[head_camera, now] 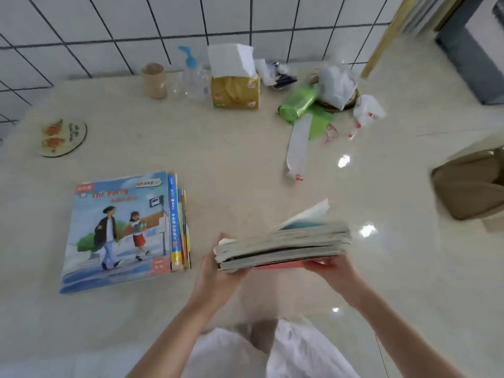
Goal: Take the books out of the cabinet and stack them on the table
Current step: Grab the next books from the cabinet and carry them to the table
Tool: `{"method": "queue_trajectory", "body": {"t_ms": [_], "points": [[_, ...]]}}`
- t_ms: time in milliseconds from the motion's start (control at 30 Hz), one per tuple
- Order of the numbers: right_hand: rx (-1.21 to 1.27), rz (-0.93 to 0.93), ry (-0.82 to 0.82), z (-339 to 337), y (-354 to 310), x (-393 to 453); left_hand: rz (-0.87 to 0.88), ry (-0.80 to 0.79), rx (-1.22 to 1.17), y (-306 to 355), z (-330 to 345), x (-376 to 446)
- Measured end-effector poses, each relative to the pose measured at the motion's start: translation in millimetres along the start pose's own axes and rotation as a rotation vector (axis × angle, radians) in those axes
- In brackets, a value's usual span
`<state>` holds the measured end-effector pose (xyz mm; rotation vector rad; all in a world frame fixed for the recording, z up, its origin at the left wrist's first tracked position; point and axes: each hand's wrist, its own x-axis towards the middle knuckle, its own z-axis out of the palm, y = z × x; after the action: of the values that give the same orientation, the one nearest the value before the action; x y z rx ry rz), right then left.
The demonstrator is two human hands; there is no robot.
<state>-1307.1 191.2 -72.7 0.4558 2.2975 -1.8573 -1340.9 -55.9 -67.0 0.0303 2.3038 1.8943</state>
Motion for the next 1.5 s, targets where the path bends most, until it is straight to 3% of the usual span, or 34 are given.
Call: {"method": "queue_trajectory", "body": {"t_ms": [167, 267, 400, 567, 767, 833, 1100, 1500], "points": [[-0.075, -0.120, -0.032, 3.7, 9.5, 8.0, -0.027, 0.070, -0.030, -10.0, 1.9, -9.5], [-0.042, -0.073, -0.006, 7.8, 9.6, 3.8, 0.010, 0.076, 0.028, -11.7, -0.4, -16.7], [-0.120, -0.231, 0.001, 18.9, 5.4, 1.8, 0.027, 0.109, 0.033, -20.3, -13.6, -21.3], [-0.208, -0.107, -0.019, 16.4, 11.1, 3.0, -0.033, 0.145, 0.025, -26.1, -11.9, -17.9], [-0.271, 0.003, -0.126, 14.5, 10.0, 13.3, -0.244, 0.089, 0.107, -58.0, -7.4, -22.4], [-0.446, -0.086, -0.188, 12.8, 12.1, 17.7, -0.273, 0.089, 0.146, -67.4, -5.3, -19.1], [-0.306, 0.115, -0.154, 10.4, 19.7, 61.7, -0.320, 0.046, 0.123, -58.5, -6.0, 6.1], [-0.119, 0.282, -0.320, 50.0, -27.2, 126.1, -0.565, 0.313, 0.183, -36.5, 3.2, 59.5]]}}
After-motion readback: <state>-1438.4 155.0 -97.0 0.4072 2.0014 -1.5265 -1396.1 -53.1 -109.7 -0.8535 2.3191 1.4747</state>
